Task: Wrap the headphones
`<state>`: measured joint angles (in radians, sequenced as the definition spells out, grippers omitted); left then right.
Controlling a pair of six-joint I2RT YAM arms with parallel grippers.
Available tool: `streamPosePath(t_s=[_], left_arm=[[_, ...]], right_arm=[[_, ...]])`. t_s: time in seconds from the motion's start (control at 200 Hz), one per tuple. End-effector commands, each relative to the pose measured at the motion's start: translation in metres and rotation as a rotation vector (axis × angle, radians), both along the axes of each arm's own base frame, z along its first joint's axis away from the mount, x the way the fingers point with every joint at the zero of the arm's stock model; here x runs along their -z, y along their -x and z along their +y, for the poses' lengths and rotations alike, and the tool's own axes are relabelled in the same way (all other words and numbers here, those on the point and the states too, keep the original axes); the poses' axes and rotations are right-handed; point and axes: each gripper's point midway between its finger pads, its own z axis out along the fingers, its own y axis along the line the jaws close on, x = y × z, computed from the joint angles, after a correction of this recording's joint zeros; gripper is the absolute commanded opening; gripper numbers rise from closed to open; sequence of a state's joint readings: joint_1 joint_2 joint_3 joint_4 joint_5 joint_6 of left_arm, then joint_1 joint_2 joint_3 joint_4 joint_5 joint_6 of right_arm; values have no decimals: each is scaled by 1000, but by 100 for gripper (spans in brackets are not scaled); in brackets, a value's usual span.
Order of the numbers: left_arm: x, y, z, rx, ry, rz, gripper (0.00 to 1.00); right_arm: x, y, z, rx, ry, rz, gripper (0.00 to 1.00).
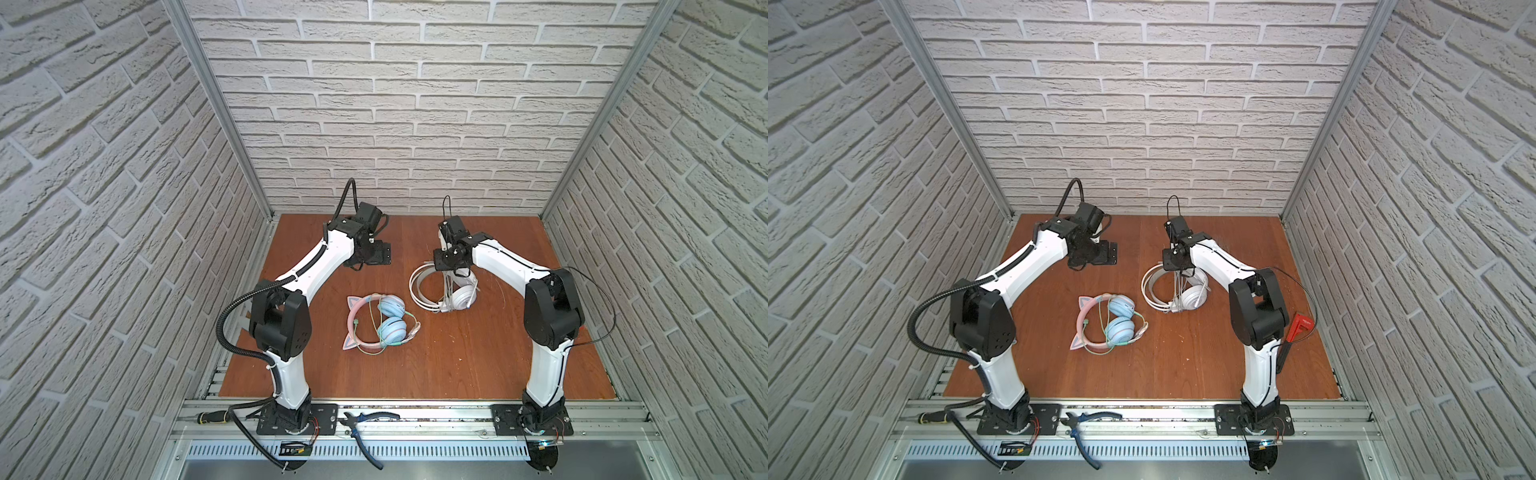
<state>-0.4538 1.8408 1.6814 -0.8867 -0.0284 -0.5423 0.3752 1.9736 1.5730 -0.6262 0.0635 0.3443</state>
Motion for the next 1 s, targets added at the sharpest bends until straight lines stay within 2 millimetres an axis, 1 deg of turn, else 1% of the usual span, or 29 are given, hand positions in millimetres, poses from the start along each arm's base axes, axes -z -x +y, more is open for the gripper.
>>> streamPosePath(t_s=[0.0,0.105,0.25,0.29,0.42,0.51,0.595,0.65,0.7,0.71,0.72,0.73,0.78,0.815,0.855,0.895,0.995], left_arm=[[-12,0,0,10,13,-31,98],[-13,-1,1,8,12,-37,98],[-21,-2,2,2,10,-58,98],[-25,-3,4,-3,5,-69,98],[-42,-6,12,-26,-7,-143,98],[-57,-7,23,-51,-31,-217,98],[-71,-6,36,-67,-55,-299,98],[-80,-4,47,-90,-65,-357,98],[-87,-2,61,-123,-78,-409,98],[-87,-1,64,-130,-84,-417,98],[-88,0,67,-139,-88,-429,98],[-90,0,71,-146,-94,-442,98],[-96,5,88,-184,-123,-500,98],[-98,8,100,-214,-143,-538,98],[-101,14,114,-252,-162,-578,98],[-103,19,131,-296,-179,-615,98],[-98,36,167,-391,-223,-697,98]], right_arm=[[-12,-6,6,-6,-7,-33,14],[-12,-6,9,-14,-21,-32,19],[-29,-7,11,-26,-38,-67,26],[-35,-7,12,-32,-43,-78,27],[-58,-4,11,-56,-46,-124,36],[-78,0,7,-73,-41,-180,44],[-99,8,-2,-89,-18,-238,53],[-111,14,-12,-84,14,-276,58],[-121,20,-26,-67,62,-315,65],[-123,21,-29,-63,73,-323,68],[-125,23,-31,-61,82,-331,77],[-127,24,-34,-57,91,-340,83],[-136,32,-51,-32,136,-379,90],[-141,39,-64,-4,167,-405,93],[-147,46,-80,29,193,-437,94],[-147,54,-97,71,216,-461,95],[-144,72,-141,206,232,-525,98]])
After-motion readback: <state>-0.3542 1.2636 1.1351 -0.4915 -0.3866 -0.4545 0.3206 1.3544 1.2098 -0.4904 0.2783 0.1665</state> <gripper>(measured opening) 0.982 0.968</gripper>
